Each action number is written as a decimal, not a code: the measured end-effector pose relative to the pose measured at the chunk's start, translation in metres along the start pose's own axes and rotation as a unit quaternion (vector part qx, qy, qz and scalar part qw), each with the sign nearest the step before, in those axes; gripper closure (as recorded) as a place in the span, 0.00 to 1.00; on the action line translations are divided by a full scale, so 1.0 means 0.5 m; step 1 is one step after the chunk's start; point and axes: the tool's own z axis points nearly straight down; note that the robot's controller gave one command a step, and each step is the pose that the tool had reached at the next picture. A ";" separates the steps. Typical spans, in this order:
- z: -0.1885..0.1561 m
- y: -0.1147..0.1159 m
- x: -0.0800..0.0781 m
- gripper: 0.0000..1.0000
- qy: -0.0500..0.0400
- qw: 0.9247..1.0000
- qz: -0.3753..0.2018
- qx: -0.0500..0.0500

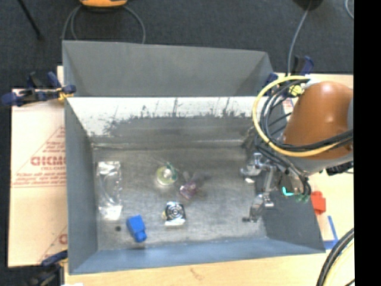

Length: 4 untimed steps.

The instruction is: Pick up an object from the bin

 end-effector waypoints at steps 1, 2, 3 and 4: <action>-0.253 -0.083 -0.057 0.00 -0.009 0.995 -0.096 0.002; 0.006 -0.107 0.017 0.00 -0.001 0.973 -0.231 0.000; 0.104 0.097 -0.111 0.00 -0.005 0.957 -0.290 -0.001; 0.251 0.187 -0.187 0.00 -0.006 0.942 -0.334 0.002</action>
Offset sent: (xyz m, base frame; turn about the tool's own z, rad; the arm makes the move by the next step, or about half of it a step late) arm 0.0267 -0.0384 0.1216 -0.1963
